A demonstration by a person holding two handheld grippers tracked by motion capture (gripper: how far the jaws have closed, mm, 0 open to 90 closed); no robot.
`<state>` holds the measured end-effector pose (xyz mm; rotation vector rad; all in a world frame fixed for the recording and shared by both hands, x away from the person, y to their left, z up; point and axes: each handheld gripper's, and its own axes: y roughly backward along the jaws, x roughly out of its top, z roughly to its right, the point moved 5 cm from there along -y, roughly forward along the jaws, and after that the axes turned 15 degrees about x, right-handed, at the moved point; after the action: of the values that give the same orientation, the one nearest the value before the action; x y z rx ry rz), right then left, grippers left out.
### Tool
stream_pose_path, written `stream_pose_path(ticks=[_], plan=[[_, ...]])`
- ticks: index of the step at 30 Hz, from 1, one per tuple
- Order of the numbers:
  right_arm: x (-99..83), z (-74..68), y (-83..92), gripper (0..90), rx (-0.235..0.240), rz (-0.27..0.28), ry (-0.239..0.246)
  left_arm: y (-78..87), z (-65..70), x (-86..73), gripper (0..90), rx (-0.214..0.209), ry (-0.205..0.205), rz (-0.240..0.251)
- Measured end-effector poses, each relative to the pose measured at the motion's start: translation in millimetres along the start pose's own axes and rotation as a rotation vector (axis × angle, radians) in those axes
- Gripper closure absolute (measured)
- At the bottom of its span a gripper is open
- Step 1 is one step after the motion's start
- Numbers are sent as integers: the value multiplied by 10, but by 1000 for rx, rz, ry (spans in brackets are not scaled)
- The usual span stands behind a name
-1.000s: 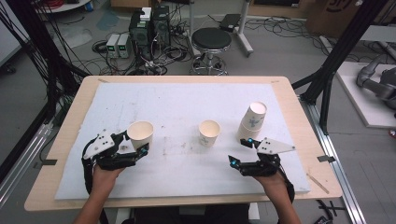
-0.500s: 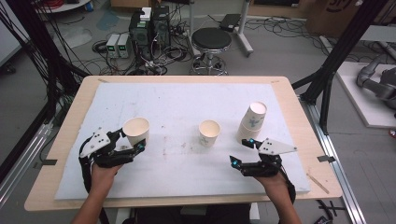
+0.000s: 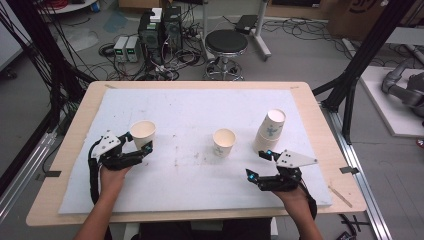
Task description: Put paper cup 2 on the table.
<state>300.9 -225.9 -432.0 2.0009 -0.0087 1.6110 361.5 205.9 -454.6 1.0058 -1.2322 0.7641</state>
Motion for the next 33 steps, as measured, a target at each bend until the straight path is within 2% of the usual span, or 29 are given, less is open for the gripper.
stream_pose_path(ticks=[3,9,13,18,21,25,27,30,33], plan=[[2,-8,-5,222,3,-3,3,-37,-19,-33,305,18,-5,-22],[17,-16,-16,222,8,5,7,-116,-29,-144,310,76,-42,-130],[8,-35,-32,221,23,1,1,-147,-20,-159,319,103,-58,-167],[16,-53,-29,221,32,7,7,-186,23,-185,321,132,-112,-223],[32,-42,-60,222,34,7,15,-163,25,-190,320,161,-131,-246],[5,-50,-90,221,64,-8,13,-110,32,-196,318,175,-146,-277],[1,-41,-82,221,64,-7,7,-90,44,-204,313,181,-157,-287],[8,-21,-65,221,63,6,-2,-64,37,-223,307,186,-139,-298],[0,-10,-65,221,63,3,-1,-54,29,-247,299,192,-141,-308]])
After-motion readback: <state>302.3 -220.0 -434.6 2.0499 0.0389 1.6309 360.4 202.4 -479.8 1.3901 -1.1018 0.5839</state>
